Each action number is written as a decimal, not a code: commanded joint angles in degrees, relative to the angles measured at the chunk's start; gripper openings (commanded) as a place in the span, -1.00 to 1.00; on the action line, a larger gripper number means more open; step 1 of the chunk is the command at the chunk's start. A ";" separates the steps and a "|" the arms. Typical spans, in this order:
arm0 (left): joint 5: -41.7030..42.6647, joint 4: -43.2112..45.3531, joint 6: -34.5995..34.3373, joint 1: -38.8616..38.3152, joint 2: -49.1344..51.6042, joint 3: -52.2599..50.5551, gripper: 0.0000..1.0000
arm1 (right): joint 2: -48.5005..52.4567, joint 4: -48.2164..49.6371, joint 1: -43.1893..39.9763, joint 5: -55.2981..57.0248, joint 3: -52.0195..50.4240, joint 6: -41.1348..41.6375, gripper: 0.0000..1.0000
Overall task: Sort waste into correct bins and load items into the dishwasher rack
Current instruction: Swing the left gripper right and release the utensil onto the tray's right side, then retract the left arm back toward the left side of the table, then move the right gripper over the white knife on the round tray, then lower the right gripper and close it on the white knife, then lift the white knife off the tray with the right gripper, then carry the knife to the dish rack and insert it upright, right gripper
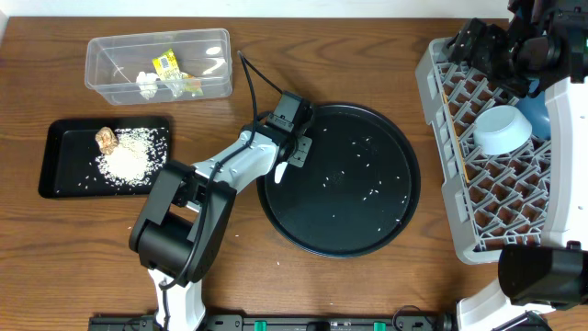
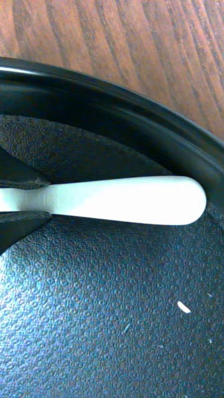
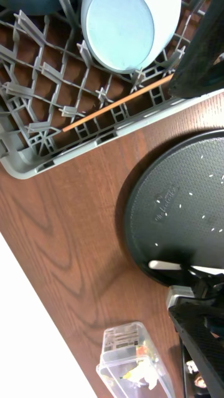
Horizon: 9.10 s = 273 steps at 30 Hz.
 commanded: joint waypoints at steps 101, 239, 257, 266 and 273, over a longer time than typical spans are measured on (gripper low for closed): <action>8.02 -27.04 -16.13 32.74 -24.94 -0.52 0.96 | 2.64 11.76 22.86 20.68 -40.30 6.84 0.69; 8.02 -26.82 -16.13 32.74 -24.94 -0.52 0.96 | 4.33 3.91 -4.46 11.85 -6.84 -29.94 -1.00; 8.00 -26.80 -16.13 32.74 -24.94 -0.52 0.95 | 14.62 8.92 -4.44 6.91 -6.91 -31.58 -0.98; 8.00 -26.58 -16.13 32.74 -24.94 -0.52 0.95 | 15.06 8.90 -4.09 5.64 -6.91 -31.74 -0.32; 8.00 -26.60 -16.13 32.74 -24.94 -0.52 0.95 | 14.93 7.45 -3.43 5.62 -6.60 -28.81 0.33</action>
